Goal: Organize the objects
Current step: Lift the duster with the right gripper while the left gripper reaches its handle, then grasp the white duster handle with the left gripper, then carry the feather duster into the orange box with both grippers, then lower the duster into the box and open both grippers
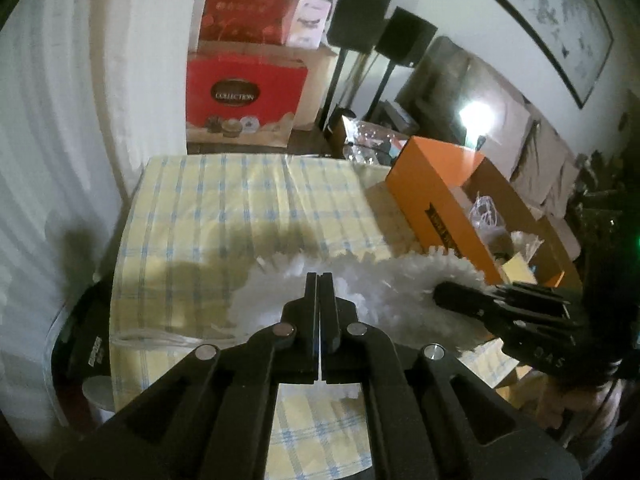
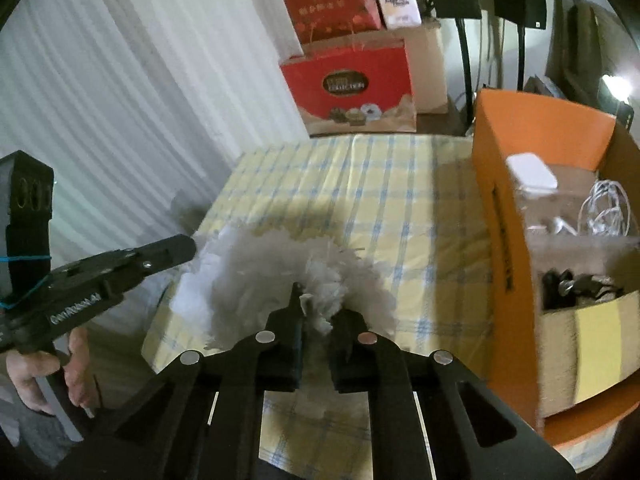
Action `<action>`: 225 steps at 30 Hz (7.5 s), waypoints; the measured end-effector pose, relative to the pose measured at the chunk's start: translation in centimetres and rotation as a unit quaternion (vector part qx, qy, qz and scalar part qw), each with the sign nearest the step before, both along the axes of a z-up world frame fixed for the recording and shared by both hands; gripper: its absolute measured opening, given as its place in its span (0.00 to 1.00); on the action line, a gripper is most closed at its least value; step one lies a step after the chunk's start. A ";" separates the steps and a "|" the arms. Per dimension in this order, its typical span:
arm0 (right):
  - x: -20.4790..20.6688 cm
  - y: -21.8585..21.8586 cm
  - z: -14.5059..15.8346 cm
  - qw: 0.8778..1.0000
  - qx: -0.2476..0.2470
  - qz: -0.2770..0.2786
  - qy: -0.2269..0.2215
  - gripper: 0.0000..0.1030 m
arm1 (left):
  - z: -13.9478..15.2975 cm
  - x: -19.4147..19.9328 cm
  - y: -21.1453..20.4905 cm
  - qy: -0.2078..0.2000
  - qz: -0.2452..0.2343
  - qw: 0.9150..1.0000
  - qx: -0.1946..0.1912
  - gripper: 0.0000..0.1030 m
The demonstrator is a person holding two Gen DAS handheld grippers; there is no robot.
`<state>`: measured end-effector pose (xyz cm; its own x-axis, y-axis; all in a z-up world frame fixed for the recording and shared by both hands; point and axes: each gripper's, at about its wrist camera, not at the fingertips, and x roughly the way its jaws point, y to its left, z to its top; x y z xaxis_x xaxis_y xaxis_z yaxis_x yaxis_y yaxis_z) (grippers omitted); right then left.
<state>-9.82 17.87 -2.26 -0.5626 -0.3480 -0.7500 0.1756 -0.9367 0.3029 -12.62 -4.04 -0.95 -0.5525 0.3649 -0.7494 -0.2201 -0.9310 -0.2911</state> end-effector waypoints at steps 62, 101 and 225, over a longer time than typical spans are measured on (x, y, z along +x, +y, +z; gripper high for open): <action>3.8 0.4 -4.0 0.996 0.007 0.063 -0.064 0.51 | -4.5 -0.7 -6.4 -0.070 0.061 0.996 0.002 0.50; -2.4 0.6 -2.1 0.996 0.062 -0.060 -0.017 0.60 | -9.1 3.1 -6.5 -0.124 -0.028 0.992 0.012 0.59; -3.2 26.0 0.9 0.964 -0.111 -0.237 -0.052 0.35 | -1.3 -9.1 23.1 -0.029 -0.250 0.964 0.083 0.72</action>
<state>-12.98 43.85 -1.36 -0.6245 -0.2289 -0.7467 -0.2980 -0.8139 0.4988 -21.75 19.11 -2.28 -0.2357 0.6925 -0.6818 -0.6080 -0.6524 -0.4524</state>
